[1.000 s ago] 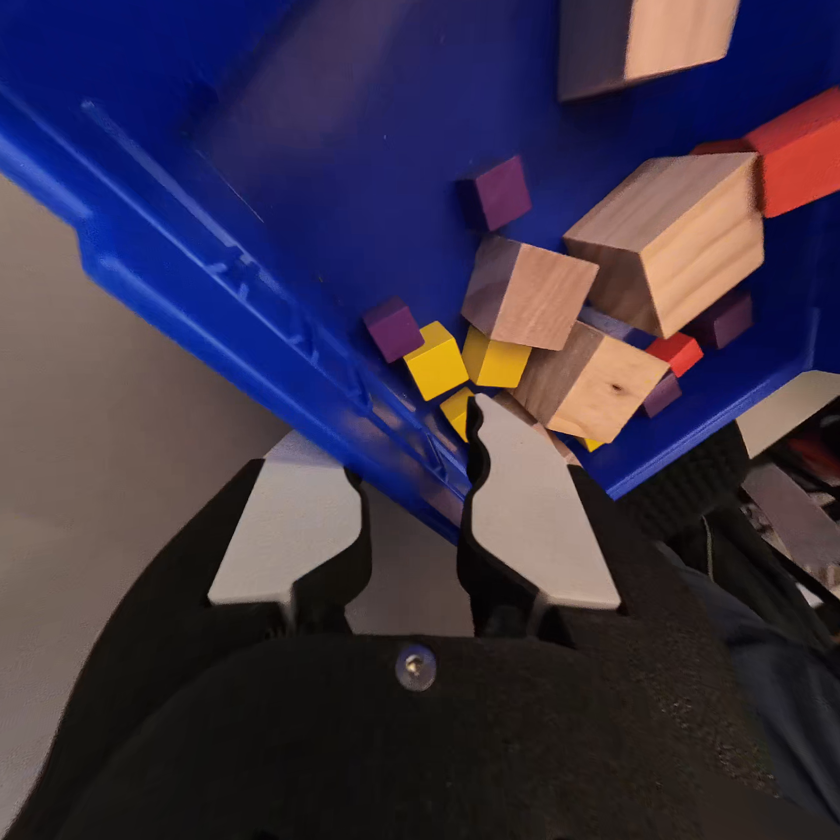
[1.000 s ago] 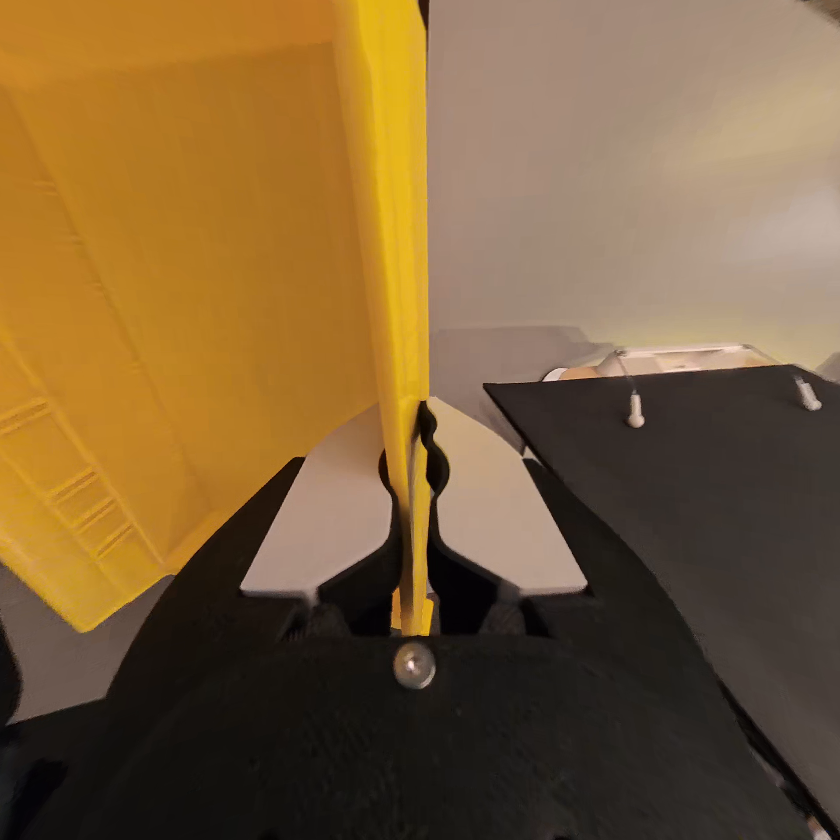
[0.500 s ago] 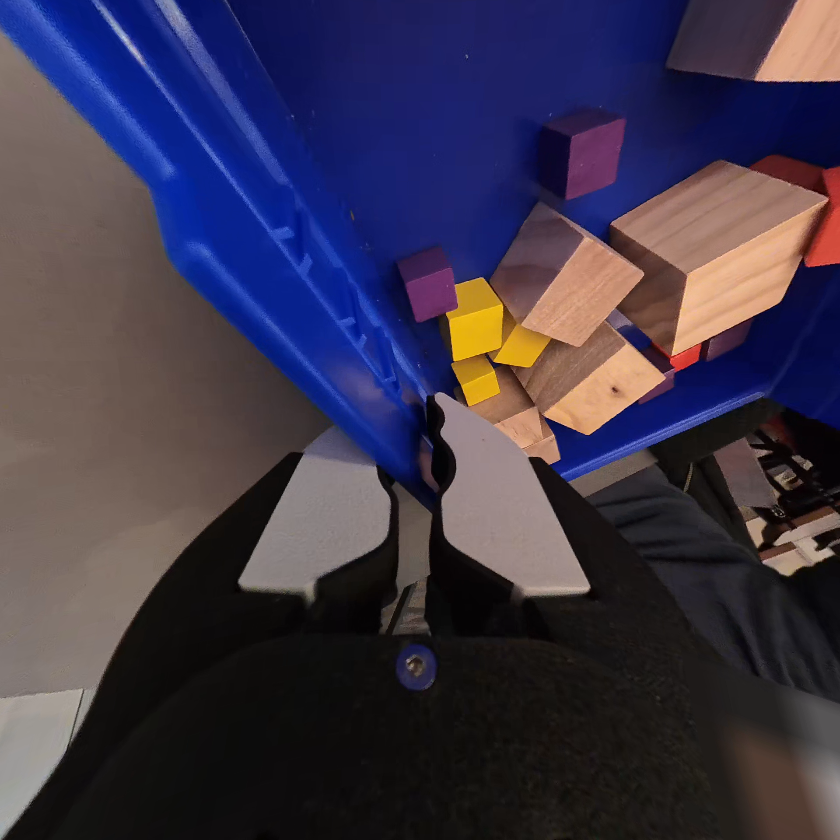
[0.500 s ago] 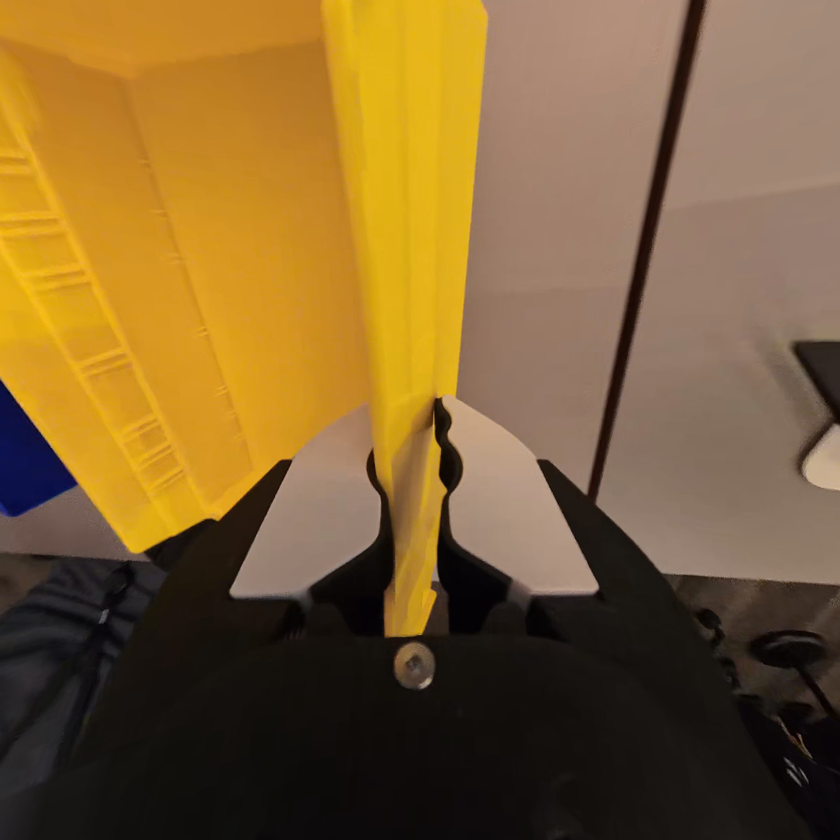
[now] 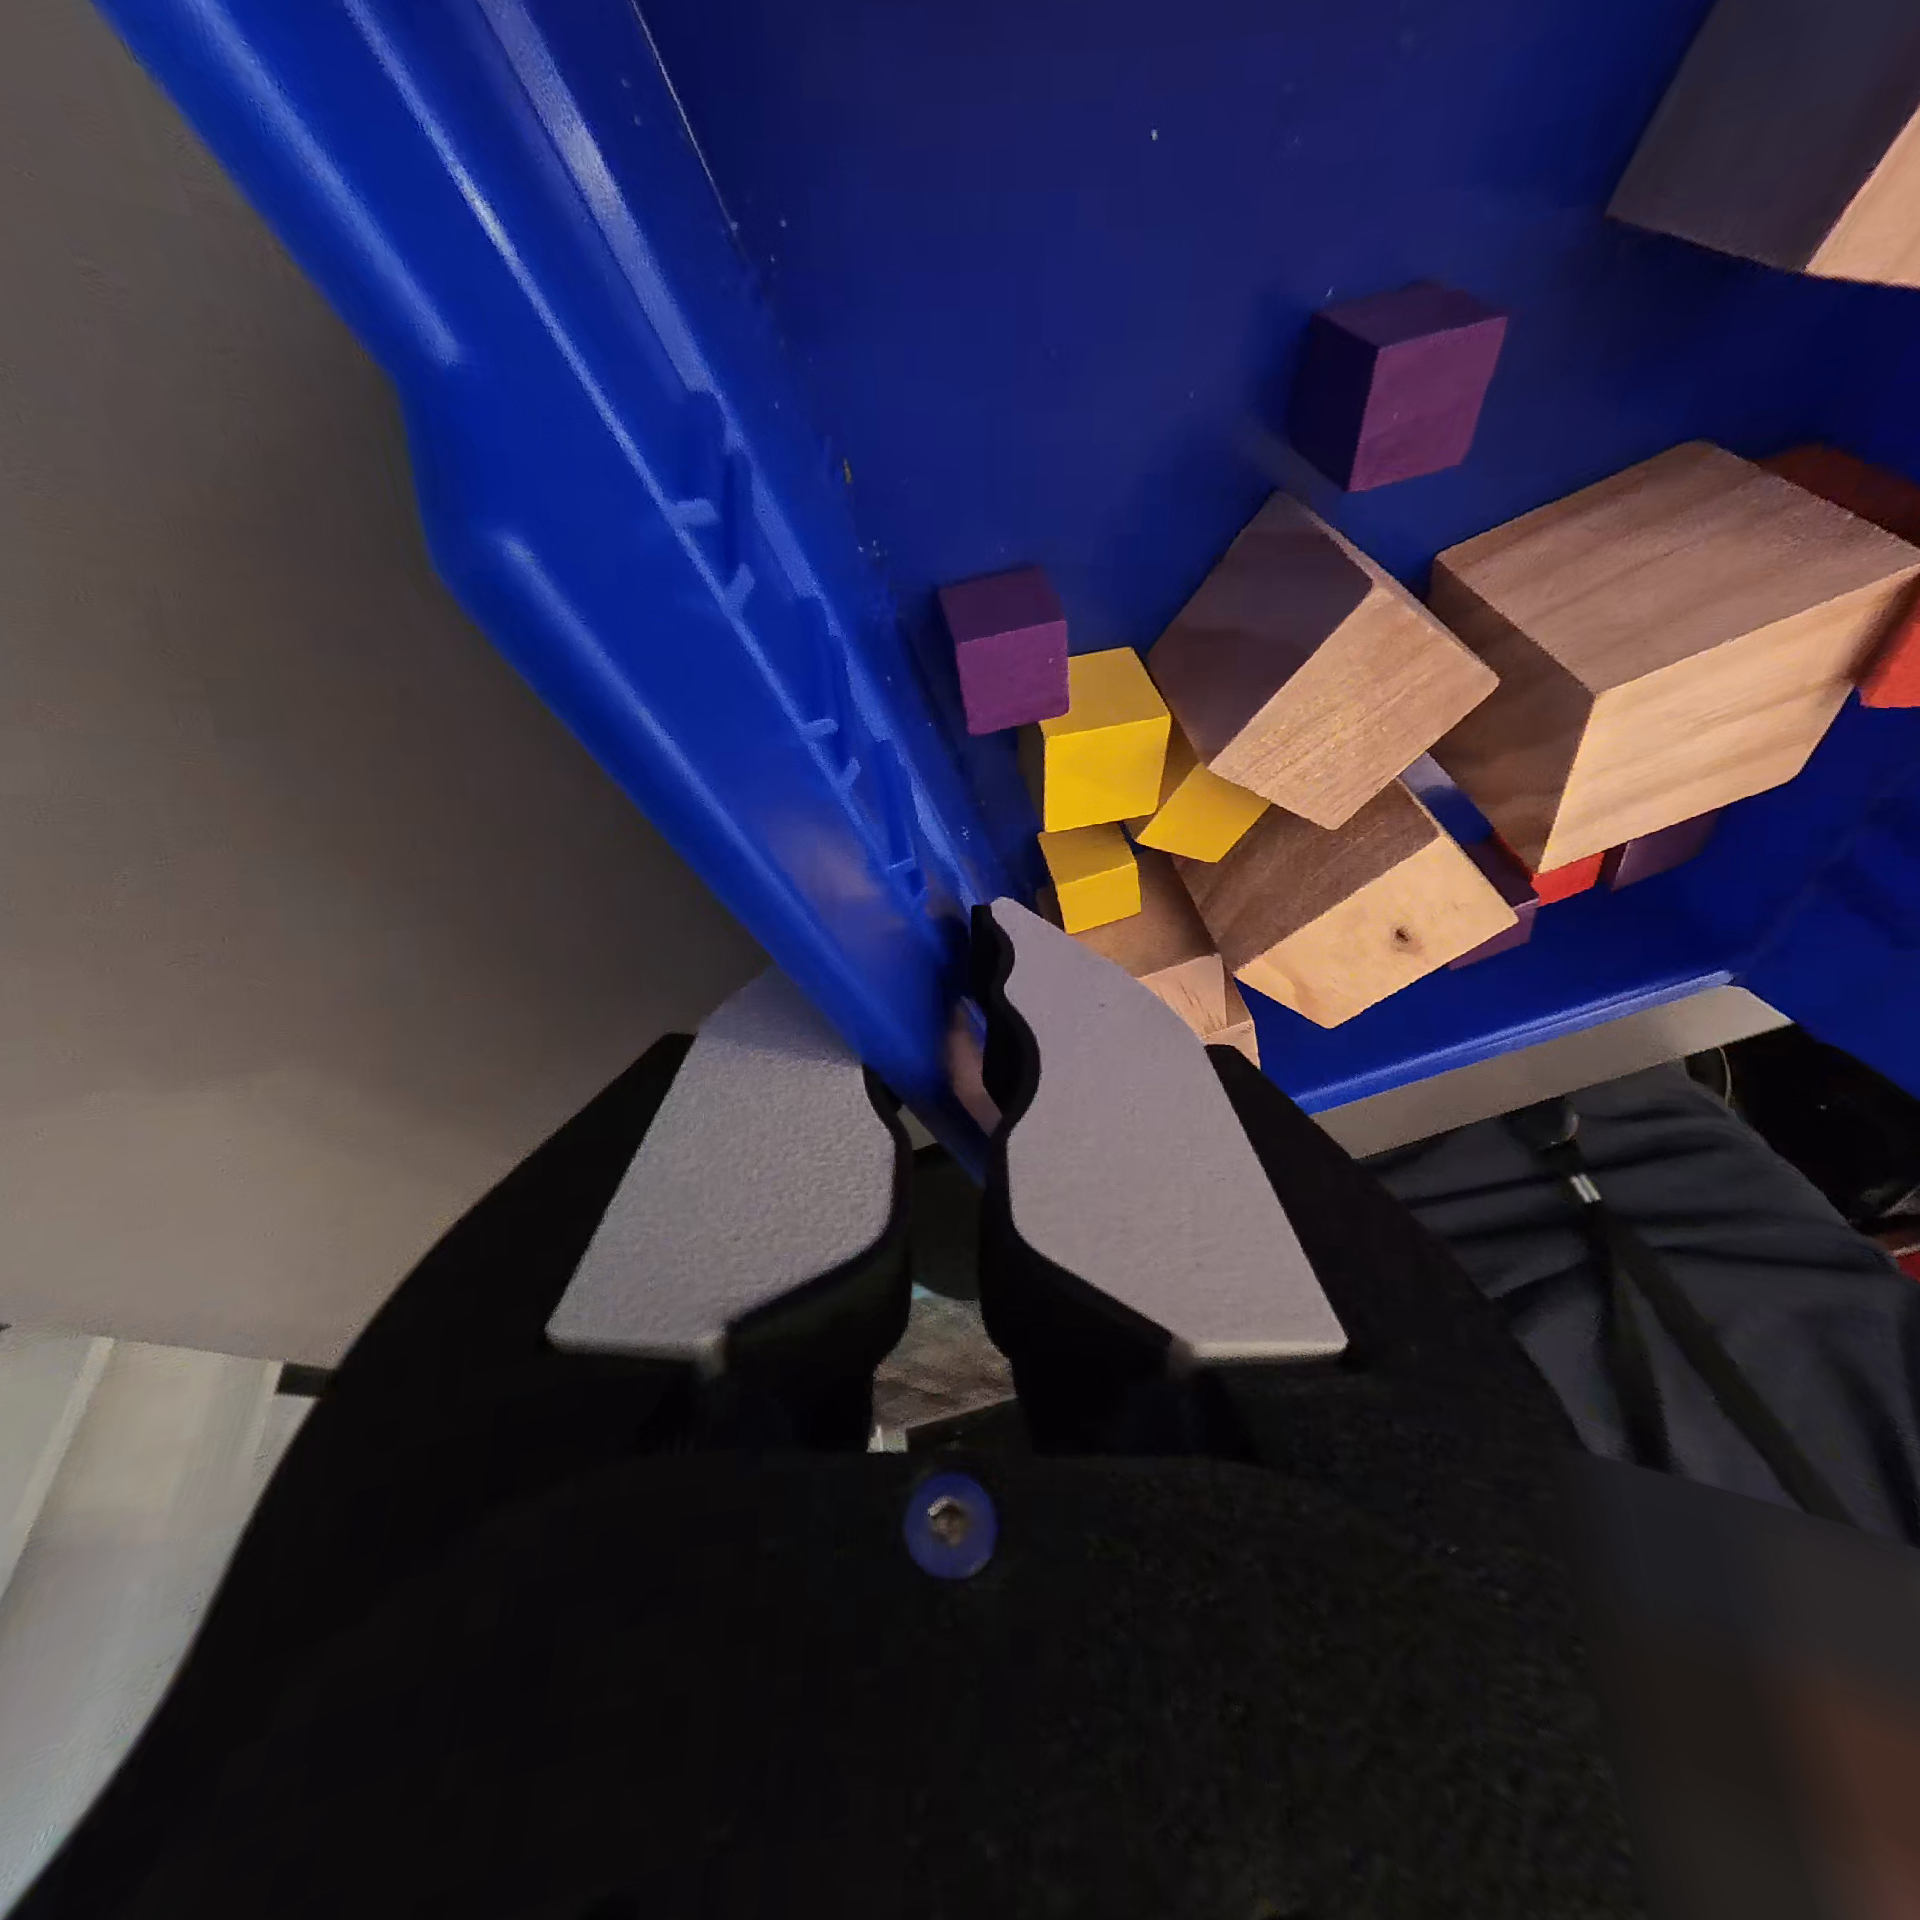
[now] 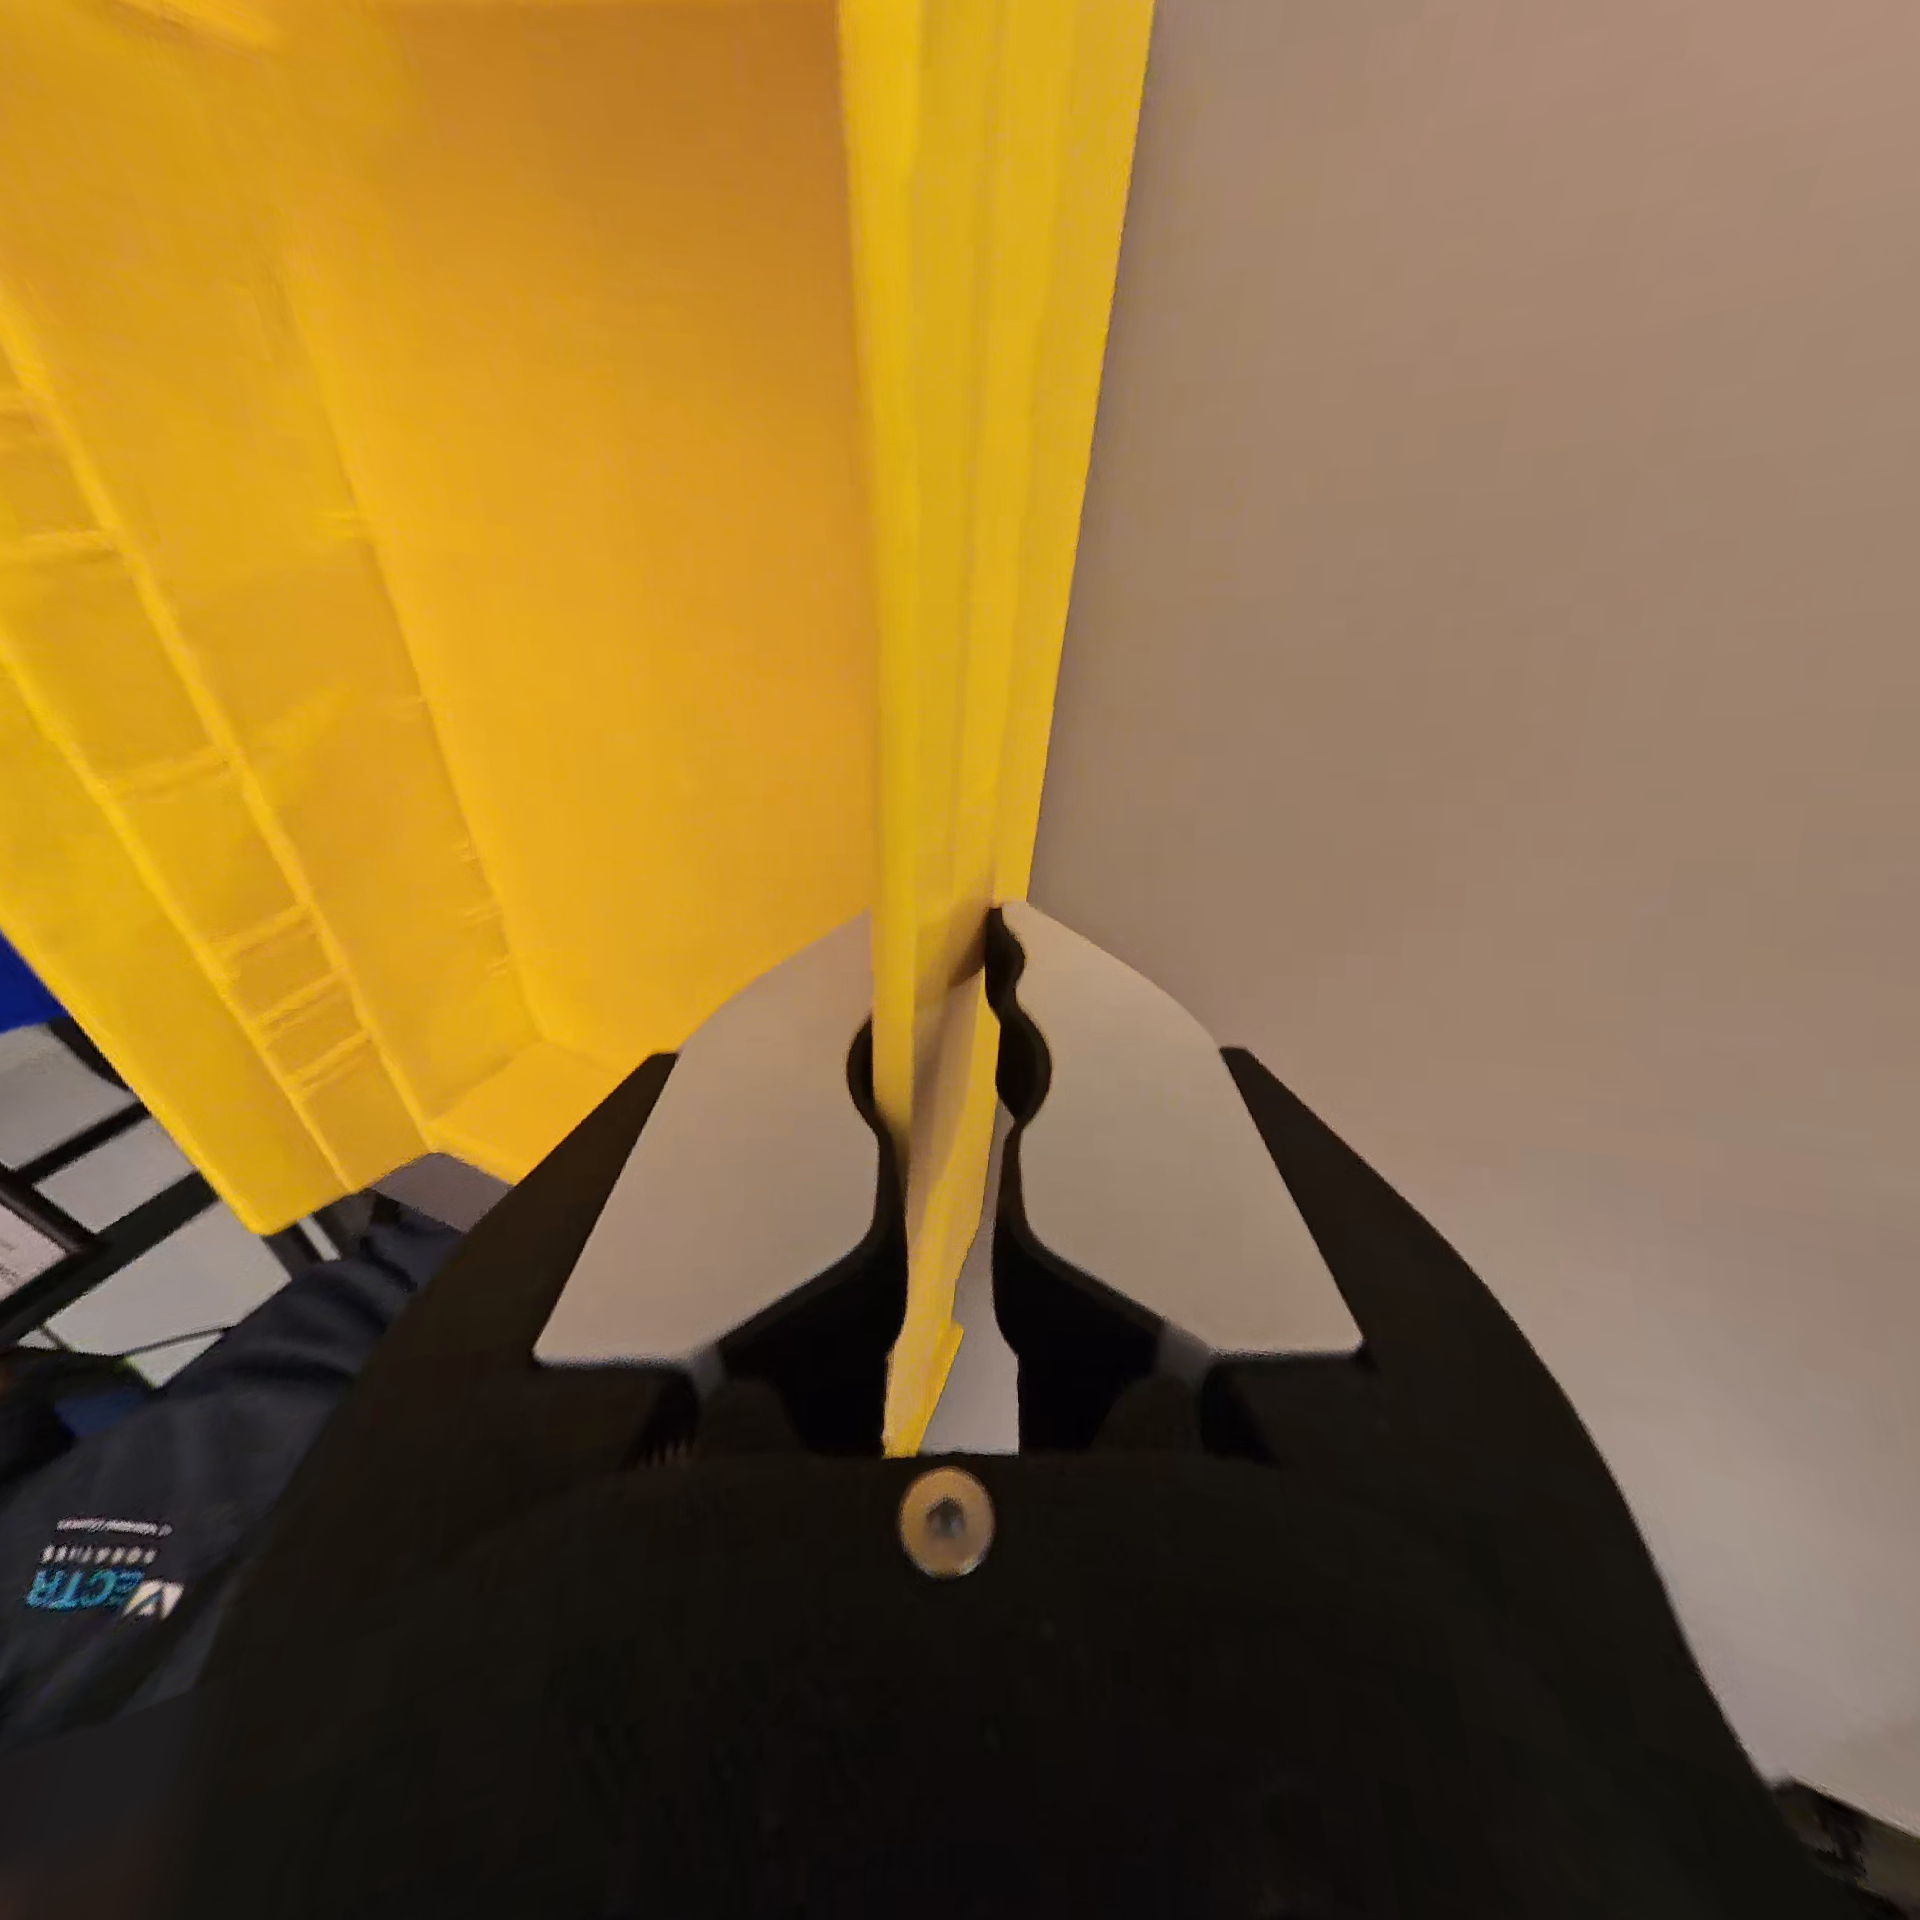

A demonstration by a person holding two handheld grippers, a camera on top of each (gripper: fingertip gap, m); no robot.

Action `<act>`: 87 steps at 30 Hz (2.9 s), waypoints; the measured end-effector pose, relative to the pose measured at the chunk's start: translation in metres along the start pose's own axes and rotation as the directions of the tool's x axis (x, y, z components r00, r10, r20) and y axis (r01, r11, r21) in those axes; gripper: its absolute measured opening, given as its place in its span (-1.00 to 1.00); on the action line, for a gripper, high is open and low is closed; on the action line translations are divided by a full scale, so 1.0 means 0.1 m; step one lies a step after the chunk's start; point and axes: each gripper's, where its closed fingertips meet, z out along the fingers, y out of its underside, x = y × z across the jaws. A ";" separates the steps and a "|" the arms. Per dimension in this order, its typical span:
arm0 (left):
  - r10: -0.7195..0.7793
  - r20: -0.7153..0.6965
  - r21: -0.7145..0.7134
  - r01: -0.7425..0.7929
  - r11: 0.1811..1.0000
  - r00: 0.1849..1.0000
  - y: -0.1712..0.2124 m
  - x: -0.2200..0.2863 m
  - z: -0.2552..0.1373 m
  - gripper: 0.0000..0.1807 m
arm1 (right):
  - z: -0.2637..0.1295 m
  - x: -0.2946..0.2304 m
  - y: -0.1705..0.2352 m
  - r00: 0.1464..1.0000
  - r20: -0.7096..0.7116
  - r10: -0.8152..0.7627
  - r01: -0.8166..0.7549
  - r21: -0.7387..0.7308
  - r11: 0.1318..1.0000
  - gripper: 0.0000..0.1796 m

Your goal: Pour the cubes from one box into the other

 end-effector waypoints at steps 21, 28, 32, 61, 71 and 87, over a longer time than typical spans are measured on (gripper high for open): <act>-0.063 -0.048 0.099 0.068 0.993 0.997 0.66 -1.42 -0.06 -0.91 | -0.24 -0.53 -0.26 0.999 0.006 -0.038 0.035 0.300 0.953 -0.72; -0.004 -0.052 0.154 0.012 0.988 0.999 0.65 -1.50 -0.06 -0.87 | -1.11 -1.01 -0.41 0.970 -0.166 -0.176 0.238 0.787 0.570 -0.80; -0.053 -0.155 0.228 0.088 0.970 0.986 0.63 -1.47 -0.06 -0.86 | -1.18 -1.71 -0.28 0.920 -0.132 -0.369 0.289 0.865 0.411 -0.75; -0.244 -0.545 0.410 0.509 0.757 0.802 0.52 -1.43 -0.08 -0.67 | 1.96 -4.89 -0.79 0.961 0.072 -0.268 0.246 0.225 0.943 -0.57; -0.287 -0.511 0.412 0.524 0.745 0.810 0.52 -1.45 -0.06 -0.73 | 2.13 -4.91 -0.76 0.984 0.065 -0.167 0.155 0.162 0.975 -0.73; -0.329 -0.091 0.366 0.338 0.867 0.940 0.56 -1.39 0.03 -0.95 | 2.04 -4.68 -0.74 0.959 -0.178 -0.222 0.240 0.085 0.967 -0.94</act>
